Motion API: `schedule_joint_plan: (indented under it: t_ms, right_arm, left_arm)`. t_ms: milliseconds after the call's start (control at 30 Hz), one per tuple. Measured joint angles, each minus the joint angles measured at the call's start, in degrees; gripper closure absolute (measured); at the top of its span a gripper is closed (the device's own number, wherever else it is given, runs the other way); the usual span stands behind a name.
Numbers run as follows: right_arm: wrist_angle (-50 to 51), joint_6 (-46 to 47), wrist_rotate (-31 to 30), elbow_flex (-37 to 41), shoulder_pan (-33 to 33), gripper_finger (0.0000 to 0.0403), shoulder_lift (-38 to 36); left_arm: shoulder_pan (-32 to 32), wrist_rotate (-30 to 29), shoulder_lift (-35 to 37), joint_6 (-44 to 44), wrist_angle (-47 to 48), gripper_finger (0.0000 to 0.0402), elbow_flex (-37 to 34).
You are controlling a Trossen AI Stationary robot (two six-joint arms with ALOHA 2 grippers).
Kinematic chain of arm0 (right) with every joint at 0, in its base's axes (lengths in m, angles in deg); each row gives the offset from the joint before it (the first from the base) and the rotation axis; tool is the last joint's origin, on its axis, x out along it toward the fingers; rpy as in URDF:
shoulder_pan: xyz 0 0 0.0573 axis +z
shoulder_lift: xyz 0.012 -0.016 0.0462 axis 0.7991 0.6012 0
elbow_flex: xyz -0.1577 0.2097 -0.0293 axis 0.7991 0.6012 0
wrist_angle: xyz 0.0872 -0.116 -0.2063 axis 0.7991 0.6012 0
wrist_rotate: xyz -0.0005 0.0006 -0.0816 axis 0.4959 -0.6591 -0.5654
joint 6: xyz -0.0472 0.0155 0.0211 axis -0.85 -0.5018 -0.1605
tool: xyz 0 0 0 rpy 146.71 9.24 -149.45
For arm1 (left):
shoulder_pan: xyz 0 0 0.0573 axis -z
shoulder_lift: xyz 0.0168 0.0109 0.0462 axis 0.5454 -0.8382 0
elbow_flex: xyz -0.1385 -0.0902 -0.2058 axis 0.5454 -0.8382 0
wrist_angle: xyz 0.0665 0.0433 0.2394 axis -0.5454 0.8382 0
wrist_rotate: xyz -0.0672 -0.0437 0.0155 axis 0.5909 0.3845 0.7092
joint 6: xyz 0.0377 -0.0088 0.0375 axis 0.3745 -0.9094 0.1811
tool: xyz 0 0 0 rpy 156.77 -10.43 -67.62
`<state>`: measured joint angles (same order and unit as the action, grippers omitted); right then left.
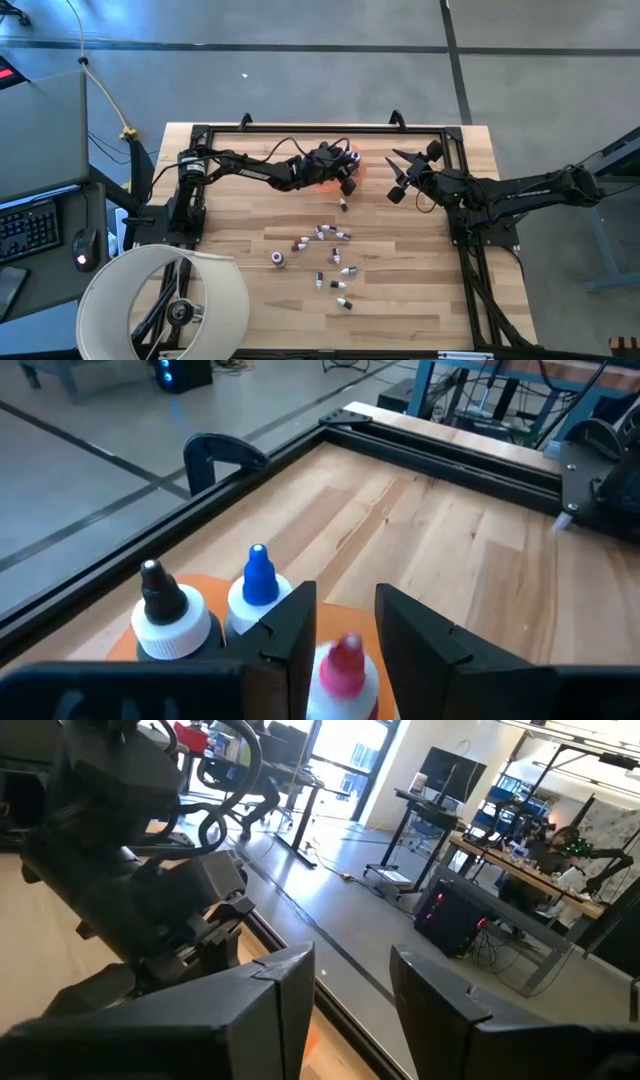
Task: Pick & Place food coloring
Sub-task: Put the big violet food coloring bottle into the orange bin
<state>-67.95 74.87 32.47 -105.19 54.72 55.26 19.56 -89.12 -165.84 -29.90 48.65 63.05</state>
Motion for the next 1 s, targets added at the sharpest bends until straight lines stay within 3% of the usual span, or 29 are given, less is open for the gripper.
schedule_joint_plan:
  t_ms: [100,267,400,633,833,1000]
  right_arm:
    - [0.4,0.0,0.0,0.0,0.0,0.0277,0.0]
    - [1.6,0.0,0.7,0.0,0.0,0.0277,0.0]
    - [3.0,2.0,4.6,0.0,0.0,0.0277,0.0]
    - [3.0,3.3,8.3,0.0,-0.1,0.0277,0.0]
    - [2.9,4.7,9.5,0.0,-0.1,0.0277,0.5]
    - [3.0,4.7,12.1,0.0,-0.1,0.0277,1.0]
  left_arm:
    - [0.0,0.3,0.4,0.8,0.3,0.0296,0.0]
    - [0.0,6.9,6.7,1.5,4.9,0.0296,0.1]
    - [0.0,10.6,13.0,3.1,14.9,0.0296,0.0]
    - [0.1,10.6,25.8,7.5,41.0,0.0296,0.1]
    - [4.6,18.2,28.9,3.4,60.7,0.0296,0.0]
    - [13.1,20.7,29.0,1.6,69.4,0.0296,-0.1]
